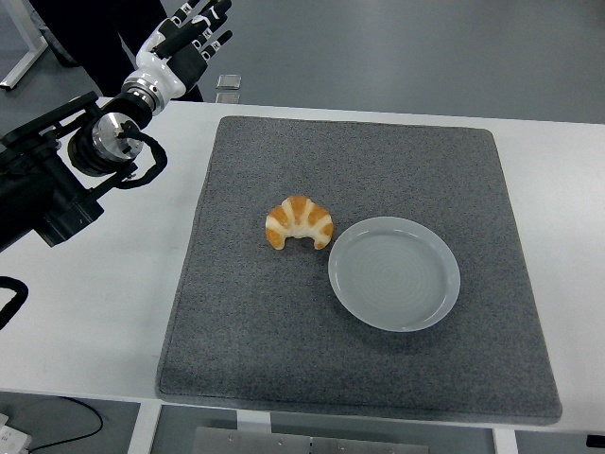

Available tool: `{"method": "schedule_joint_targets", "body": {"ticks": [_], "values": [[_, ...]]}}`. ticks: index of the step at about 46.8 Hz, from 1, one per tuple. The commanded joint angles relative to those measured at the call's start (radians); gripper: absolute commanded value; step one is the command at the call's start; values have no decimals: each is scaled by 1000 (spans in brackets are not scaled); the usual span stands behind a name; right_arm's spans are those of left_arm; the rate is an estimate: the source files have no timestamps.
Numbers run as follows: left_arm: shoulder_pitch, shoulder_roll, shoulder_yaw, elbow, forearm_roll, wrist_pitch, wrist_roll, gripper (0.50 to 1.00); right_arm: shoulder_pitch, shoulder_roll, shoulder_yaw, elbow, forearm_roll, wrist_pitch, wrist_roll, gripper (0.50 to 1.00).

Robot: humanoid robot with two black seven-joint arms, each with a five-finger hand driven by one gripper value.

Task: Place the bread on the plate

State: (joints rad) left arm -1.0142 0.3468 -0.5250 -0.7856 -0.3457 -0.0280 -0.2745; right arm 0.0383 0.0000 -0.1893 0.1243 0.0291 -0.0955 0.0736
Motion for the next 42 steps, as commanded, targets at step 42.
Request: {"method": "schedule_joint_targets", "body": {"ticks": [42], "values": [[-32, 14, 33, 26, 229, -6, 3, 1000, 0, 0, -1, 0, 0, 0, 0, 954]]}}
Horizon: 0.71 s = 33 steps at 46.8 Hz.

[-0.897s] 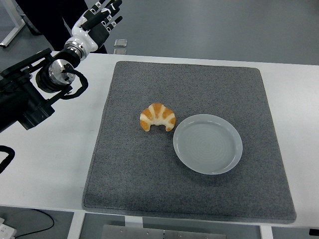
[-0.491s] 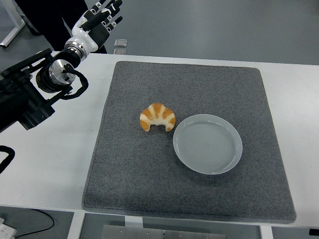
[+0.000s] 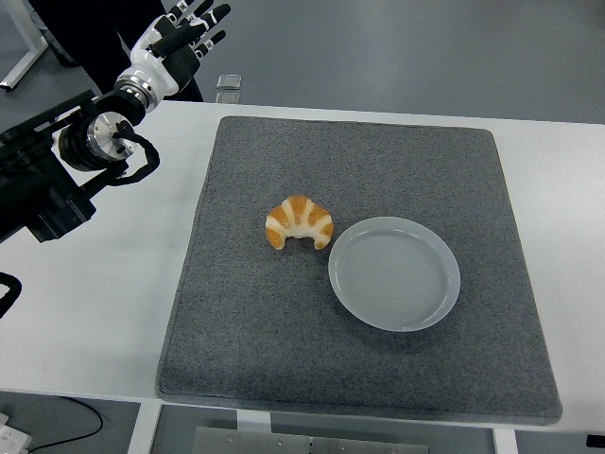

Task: Place the bread on the plate

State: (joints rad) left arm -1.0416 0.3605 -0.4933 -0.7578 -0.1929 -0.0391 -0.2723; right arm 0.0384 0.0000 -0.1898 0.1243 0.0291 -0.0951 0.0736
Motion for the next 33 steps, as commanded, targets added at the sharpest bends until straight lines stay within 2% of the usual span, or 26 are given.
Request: {"method": "schedule_joint_targets", "body": {"ticks": [1, 10, 20, 26, 33], "values": [[-8, 0, 5, -1, 101, 8, 1, 1000, 0, 0, 0, 0, 0, 0, 0, 952], [-61, 8, 71, 0, 283, 18, 7, 1000, 0, 0, 1, 0, 0, 0, 0, 952], [-129, 77, 212, -63, 296, 19, 11, 1000, 0, 0, 1, 0, 0, 0, 0, 952], [-163, 135, 239, -150, 297, 16, 11, 1000, 0, 0, 1, 0, 0, 0, 0, 952], [-212, 163, 286, -178, 362, 4, 11, 1000, 0, 0, 0, 0, 0, 0, 0, 952]]}}
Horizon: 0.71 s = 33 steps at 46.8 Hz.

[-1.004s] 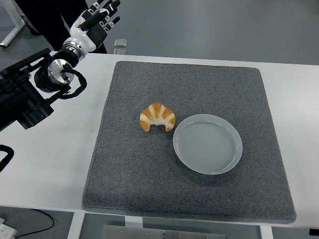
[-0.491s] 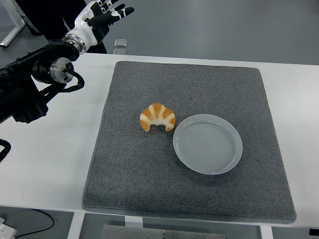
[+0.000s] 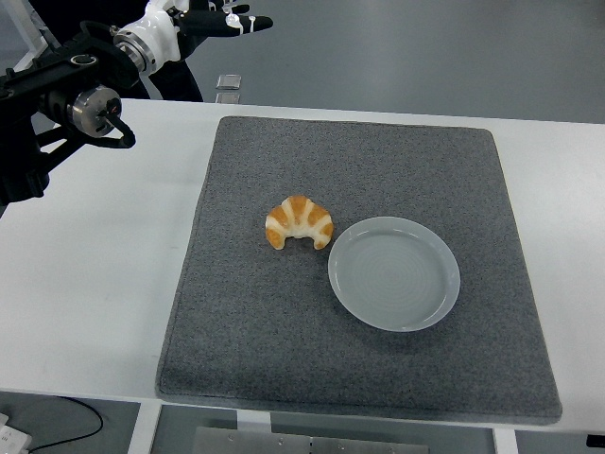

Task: Place the bread on the plate

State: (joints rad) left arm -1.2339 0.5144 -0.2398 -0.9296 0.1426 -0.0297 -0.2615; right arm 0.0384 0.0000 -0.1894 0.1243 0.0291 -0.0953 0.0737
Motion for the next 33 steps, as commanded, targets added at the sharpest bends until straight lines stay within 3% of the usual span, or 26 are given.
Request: {"method": "schedule_joint_targets", "body": {"ticks": [1, 8, 19, 24, 33], "values": [[-30, 10, 49, -6, 32, -7, 1, 1000, 0, 0, -1, 0, 0, 0, 0, 952], [-88, 18, 191, -29, 43, -18, -4, 1000, 0, 0, -1, 0, 0, 0, 0, 952], [-136, 82, 290, -207, 215, 20, -1, 999, 0, 0, 1, 0, 0, 0, 0, 952], [-159, 98, 327, -219, 256, 51, 1, 999, 0, 0, -1, 0, 0, 0, 0, 952], [-174, 137, 336, -219, 288, 28, -2, 1000, 0, 0, 1, 0, 0, 0, 0, 952]]}}
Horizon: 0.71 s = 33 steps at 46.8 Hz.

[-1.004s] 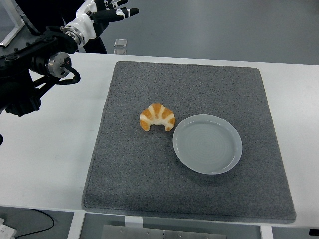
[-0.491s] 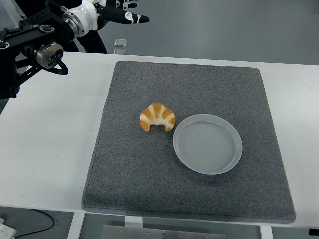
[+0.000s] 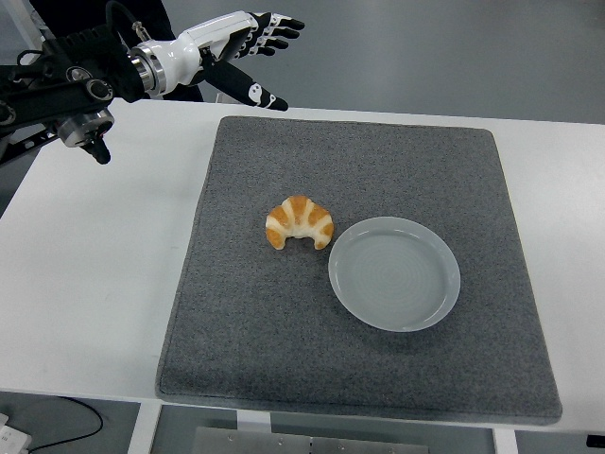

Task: Place the bread on the plate

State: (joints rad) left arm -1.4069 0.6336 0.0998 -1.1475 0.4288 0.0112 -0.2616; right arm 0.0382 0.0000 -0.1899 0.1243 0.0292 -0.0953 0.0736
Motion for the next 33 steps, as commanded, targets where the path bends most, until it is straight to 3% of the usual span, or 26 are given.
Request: {"method": "schedule_joint_targets", "body": {"ticks": [1, 8, 13, 25, 33], "values": [[-1, 24, -3, -3, 2, -20, -4, 1000, 0, 0, 0, 0, 0, 0, 0, 952], [3, 41, 1, -3, 1, -86, -13, 1000, 0, 0, 0, 0, 0, 0, 0, 952], [5, 44, 11, -41, 2, -86, -10, 1000, 0, 0, 0, 0, 0, 0, 0, 952], [-26, 40, 158, -198, 48, -25, 5, 992, 0, 0, 0, 0, 0, 0, 0, 952], [-30, 20, 224, -213, 145, 35, 19, 979, 0, 0, 1, 0, 0, 0, 0, 952]]}}
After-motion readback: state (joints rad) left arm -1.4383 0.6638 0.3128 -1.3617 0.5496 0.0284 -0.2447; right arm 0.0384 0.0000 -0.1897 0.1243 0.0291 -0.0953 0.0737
